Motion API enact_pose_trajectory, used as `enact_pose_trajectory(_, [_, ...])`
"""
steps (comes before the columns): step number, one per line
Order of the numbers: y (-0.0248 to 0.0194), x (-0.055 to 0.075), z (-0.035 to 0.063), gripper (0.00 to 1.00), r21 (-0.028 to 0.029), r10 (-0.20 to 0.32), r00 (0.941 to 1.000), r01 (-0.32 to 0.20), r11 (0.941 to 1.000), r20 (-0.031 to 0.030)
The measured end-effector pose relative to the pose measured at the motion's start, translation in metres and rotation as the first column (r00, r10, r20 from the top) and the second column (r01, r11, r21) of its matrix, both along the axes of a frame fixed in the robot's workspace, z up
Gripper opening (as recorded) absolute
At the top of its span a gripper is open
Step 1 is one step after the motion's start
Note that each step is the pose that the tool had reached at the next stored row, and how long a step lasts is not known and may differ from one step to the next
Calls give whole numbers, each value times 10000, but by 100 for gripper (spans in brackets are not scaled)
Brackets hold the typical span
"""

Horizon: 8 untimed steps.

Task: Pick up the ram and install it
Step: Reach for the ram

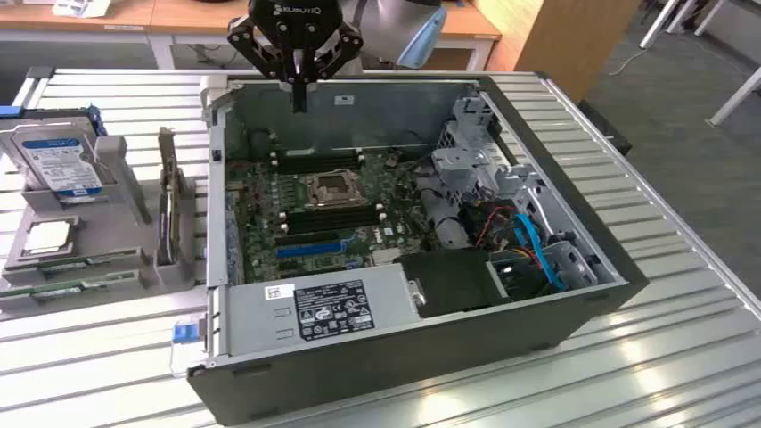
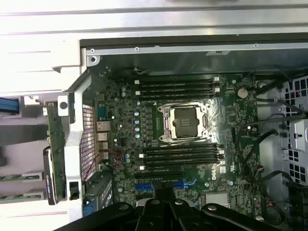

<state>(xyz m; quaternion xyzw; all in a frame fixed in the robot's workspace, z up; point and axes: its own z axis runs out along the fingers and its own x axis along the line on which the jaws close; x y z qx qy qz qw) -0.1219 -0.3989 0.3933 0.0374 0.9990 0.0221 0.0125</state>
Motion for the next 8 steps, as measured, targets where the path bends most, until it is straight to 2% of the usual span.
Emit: enact_pose_trajectory(8, [0,0,0,10,0,0,10000,0,10000,0])
